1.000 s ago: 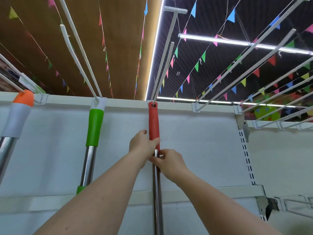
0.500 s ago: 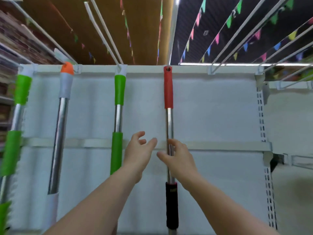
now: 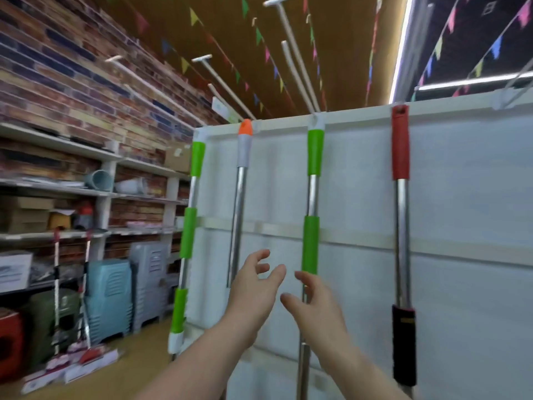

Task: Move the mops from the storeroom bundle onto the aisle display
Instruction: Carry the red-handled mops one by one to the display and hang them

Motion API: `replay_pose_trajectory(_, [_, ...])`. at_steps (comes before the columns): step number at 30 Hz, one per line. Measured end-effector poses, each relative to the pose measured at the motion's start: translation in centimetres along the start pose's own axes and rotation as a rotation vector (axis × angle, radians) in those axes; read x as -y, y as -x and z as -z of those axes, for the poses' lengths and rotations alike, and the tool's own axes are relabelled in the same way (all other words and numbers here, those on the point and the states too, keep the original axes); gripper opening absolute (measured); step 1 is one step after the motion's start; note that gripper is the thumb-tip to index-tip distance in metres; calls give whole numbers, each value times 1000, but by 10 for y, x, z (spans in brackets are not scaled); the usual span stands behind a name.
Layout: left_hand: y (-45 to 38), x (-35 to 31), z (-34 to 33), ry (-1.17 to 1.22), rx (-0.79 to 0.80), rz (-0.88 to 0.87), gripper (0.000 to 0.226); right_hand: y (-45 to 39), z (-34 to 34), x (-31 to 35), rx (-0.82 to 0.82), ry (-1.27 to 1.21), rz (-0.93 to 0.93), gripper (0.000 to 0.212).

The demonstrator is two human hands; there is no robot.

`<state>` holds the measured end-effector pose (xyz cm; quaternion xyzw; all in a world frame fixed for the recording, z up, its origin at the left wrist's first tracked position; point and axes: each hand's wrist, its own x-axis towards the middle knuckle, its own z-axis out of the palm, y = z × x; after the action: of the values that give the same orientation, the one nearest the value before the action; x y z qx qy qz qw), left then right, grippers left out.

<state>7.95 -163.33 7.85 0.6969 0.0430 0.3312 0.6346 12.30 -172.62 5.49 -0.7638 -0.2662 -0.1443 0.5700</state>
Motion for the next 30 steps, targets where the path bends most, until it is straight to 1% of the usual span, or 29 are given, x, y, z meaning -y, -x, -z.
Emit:
replay_pose_trajectory(3, [6, 10, 53, -19, -59, 16, 34, 11, -42, 17, 42, -58, -3, 44])
replay_pose_trajectory(6, [15, 24, 121, -69, -118, 31, 27, 30, -96, 34, 86, -121, -23, 43])
replay_pose_trajectory(11, [31, 48, 251, -179, -216, 86, 34, 71, -220, 65, 195, -142, -49, 47])
replay_pose_trajectory(15, [41, 66, 355, -227, -284, 144, 37, 101, -322, 99, 282, -188, -47, 46])
replay_pose_trajectory(18, [45, 76, 423, -244, -348, 147, 30, 118, -383, 119, 345, -219, -72, 47])
replay_pose_trajectory(22, [49, 81, 492, -234, -425, 170, 36, 131, -447, 139, 405, -238, -109, 48])
replay_pose_trajectory(25, [47, 89, 534, -228, -493, 192, 34, 135, -490, 147, 470, -261, -133, 47])
replay_pose_trajectory(30, [31, 114, 594, -239, -562, 238, 40, 128, -561, 142, 564, -347, -199, 46])
